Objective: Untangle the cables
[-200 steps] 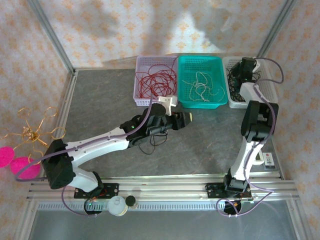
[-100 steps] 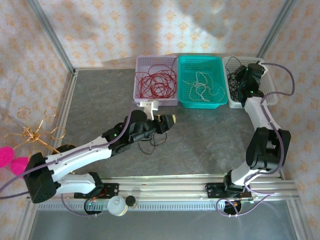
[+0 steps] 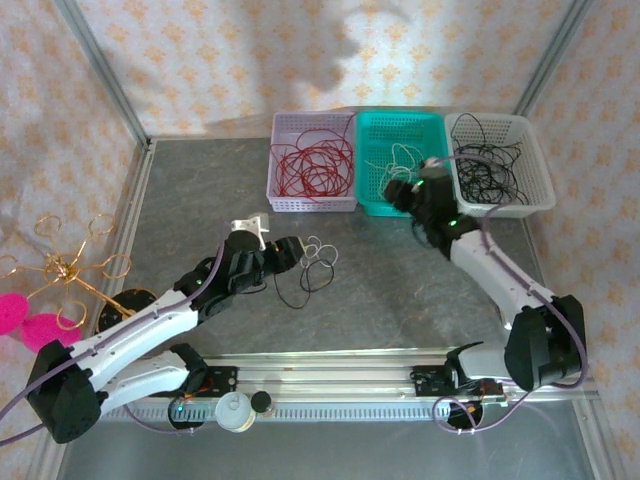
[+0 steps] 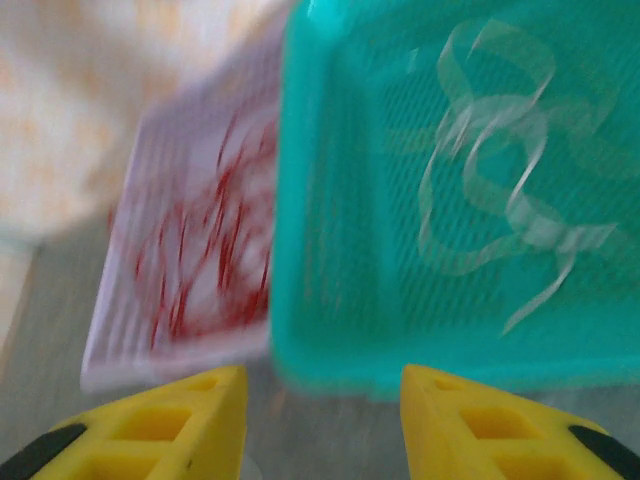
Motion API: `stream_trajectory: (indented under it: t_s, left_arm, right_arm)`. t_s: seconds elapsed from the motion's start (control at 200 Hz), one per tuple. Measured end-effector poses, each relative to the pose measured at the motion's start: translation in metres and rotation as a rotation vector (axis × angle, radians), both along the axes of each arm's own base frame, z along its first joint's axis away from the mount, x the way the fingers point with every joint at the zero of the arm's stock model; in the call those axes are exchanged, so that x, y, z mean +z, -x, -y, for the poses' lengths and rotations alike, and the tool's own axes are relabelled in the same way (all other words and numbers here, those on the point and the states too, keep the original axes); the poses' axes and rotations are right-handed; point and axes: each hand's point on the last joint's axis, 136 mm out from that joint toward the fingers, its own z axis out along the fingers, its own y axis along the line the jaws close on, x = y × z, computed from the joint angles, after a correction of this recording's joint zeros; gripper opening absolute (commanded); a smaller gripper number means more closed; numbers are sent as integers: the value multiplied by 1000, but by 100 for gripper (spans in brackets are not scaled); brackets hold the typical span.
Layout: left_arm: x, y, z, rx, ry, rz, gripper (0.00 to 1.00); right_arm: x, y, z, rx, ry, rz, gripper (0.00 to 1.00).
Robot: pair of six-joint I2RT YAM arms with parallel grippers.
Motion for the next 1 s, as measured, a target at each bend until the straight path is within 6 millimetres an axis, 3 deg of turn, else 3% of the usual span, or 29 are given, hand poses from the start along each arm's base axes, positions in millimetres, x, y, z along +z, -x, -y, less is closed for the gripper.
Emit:
stream_trajectory:
  t_s: [0.11,0.195,0.41,0.511,0.581,0.681,0.731,0.866,0.996]
  left_arm:
    - [-41,6,-12,52,-80,-146,59]
    - [-68,12,-17,76,-130,-243,59]
    - [-130,21,-29,127,-268,-437,58]
    - [-144,19,-30,148,-307,-475,52]
    - [-148,14,-30,170,-318,-483,44]
    - [-152,10,-32,200,-323,-485,12]
    - [-152,9,-32,203,-328,-479,0]
    - [-129,1,-32,219,-333,-385,0]
    - [-55,-11,-12,160,-260,-177,0]
  right_arm:
    - [-47,49,-45,124,7,-127,45]
    - [-63,71,-62,171,20,-178,45]
    - [-62,75,-67,178,37,-166,46]
    - [-62,74,-66,189,60,-160,46]
    - [-62,74,-66,196,73,-156,46]
    - [-62,74,-66,201,80,-153,46]
    - [-62,74,-66,203,81,-152,46]
    - [-54,77,-72,252,67,-124,45]
    - [-27,93,-91,424,-3,7,47]
